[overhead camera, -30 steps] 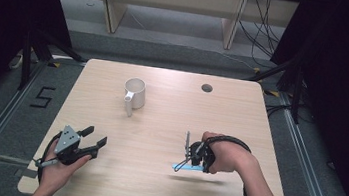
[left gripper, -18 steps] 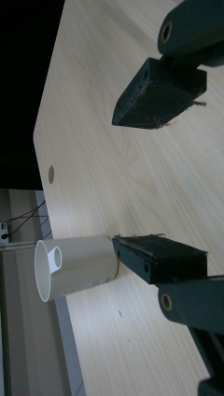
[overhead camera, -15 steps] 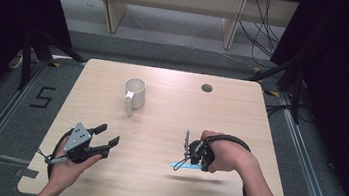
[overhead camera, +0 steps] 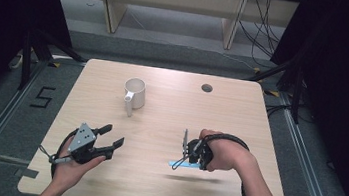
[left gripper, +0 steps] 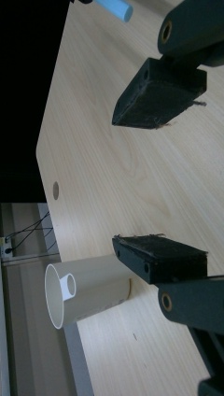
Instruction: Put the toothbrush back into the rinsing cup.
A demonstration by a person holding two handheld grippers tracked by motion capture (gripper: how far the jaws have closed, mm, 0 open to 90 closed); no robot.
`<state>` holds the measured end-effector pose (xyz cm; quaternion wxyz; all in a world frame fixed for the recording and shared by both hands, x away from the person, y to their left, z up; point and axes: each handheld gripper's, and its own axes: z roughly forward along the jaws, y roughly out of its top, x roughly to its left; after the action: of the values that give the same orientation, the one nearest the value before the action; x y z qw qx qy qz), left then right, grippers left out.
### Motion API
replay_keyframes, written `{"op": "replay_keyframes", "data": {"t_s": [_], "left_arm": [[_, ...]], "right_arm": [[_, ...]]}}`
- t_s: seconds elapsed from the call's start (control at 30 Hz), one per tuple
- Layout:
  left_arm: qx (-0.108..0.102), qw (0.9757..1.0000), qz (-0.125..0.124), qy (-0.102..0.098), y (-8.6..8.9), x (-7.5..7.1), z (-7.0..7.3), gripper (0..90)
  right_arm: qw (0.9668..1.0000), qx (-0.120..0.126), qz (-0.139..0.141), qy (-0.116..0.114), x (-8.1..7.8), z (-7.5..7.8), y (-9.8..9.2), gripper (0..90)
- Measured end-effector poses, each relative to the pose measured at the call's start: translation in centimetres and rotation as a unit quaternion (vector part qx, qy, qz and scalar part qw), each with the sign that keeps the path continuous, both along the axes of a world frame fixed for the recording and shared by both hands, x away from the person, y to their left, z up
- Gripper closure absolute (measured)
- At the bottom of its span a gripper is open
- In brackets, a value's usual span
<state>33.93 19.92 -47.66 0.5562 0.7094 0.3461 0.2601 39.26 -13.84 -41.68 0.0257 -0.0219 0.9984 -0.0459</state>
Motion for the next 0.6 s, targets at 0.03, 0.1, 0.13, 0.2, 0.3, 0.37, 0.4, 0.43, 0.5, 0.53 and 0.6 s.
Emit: {"op": "replay_keyframes", "data": {"t_s": [0.03,0.1,0.13,0.2,0.3,0.37,0.4,0.43,0.5,0.53,0.6], "left_arm": [[0.0,1.0,-0.004,0.0,-0.2,0.0,0.1,34.5],[-0.001,1.0,-0.009,-0.002,-0.3,0.1,0.2,34.5],[-0.001,0.9999,-0.012,-0.003,-0.5,0.1,0.3,34.5],[-0.005,0.9999,-0.013,-0.002,-0.7,0.1,0.4,34.5],[-0.008,0.9998,-0.017,-0.003,-0.9,0.2,0.6,34.6],[-0.008,0.9998,-0.017,-0.003,-0.9,0.2,0.7,34.5],[-0.005,0.9998,-0.02,-0.005,-1.0,0.2,0.7,34.5],[-0.007,0.9998,-0.019,-0.004,-1.0,0.2,0.7,34.6],[-0.006,0.9997,-0.022,-0.005,-1.1,0.2,0.7,34.5],[-0.005,0.9997,-0.023,-0.005,-1.1,0.2,0.7,34.5],[-0.004,0.9997,-0.025,-0.005,-1.2,0.2,0.7,34.6]], "right_arm": [[1.0,-0.004,0.0,-0.001,0.0,0.1,0.1,79.5],[1.0,-0.003,-0.007,-0.001,-0.1,0.2,0.2,79.5],[1.0,-0.003,-0.003,-0.002,0.0,0.3,0.2,79.5],[1.0,0.008,0.0,-0.002,0.1,0.2,0.2,79.5],[1.0,0.007,0.0,-0.004,0.1,0.4,0.3,79.5],[0.9999,0.01,-0.001,-0.002,0.1,0.3,0.3,79.5],[1.0,0.004,0.002,-0.004,0.1,0.4,0.4,79.5],[1.0,0.006,0.003,-0.004,0.1,0.4,0.4,79.5],[1.0,0.006,0.001,-0.004,0.2,0.4,0.4,79.5],[1.0,0.006,0.001,-0.004,0.2,0.4,0.4,79.5],[1.0,0.008,0.003,-0.005,0.2,0.5,0.5,79.5]]}}
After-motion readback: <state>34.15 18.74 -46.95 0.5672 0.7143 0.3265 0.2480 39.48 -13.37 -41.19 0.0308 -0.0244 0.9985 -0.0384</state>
